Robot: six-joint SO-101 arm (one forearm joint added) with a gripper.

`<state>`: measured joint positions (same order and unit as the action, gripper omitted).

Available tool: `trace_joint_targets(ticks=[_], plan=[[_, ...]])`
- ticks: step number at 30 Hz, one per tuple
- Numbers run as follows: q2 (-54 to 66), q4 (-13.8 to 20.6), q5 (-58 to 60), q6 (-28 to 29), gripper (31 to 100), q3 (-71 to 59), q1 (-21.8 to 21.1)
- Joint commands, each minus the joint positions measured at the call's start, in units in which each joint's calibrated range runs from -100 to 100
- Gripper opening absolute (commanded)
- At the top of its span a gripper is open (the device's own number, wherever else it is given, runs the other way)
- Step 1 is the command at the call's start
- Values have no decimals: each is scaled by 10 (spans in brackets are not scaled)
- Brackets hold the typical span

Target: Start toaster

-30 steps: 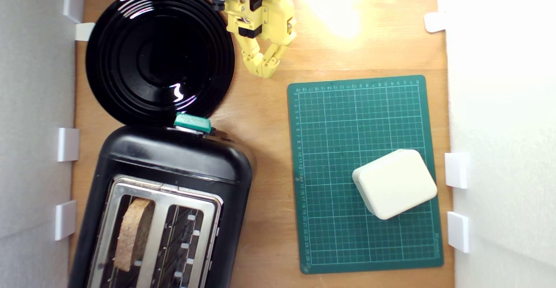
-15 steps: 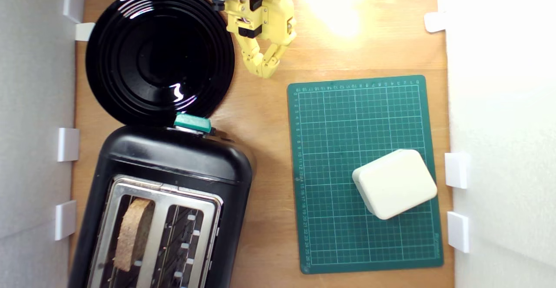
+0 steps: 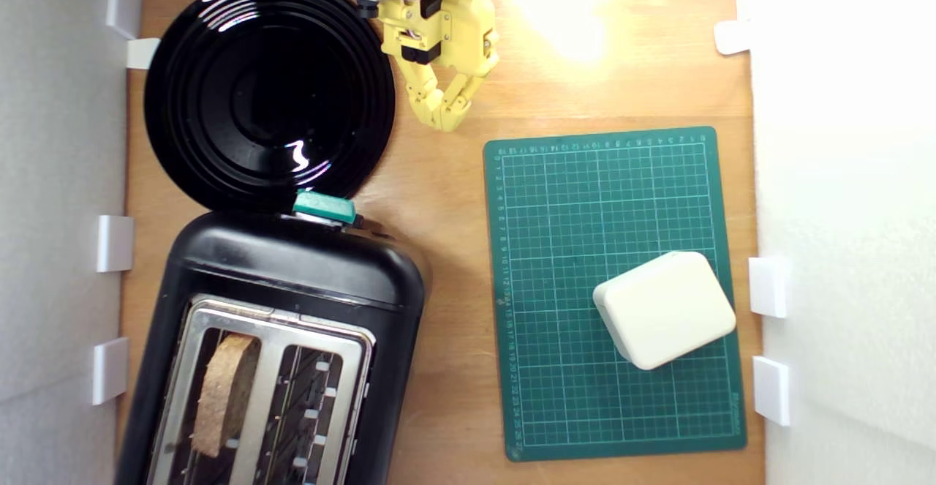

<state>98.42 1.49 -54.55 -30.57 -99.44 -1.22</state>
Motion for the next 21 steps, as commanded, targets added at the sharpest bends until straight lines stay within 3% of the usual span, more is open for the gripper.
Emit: trace_joint_targets(ticks=[1,21], plan=[[4,6,-1,0,315,-3,-4],[1,6,-1,-3,320,-3,2]])
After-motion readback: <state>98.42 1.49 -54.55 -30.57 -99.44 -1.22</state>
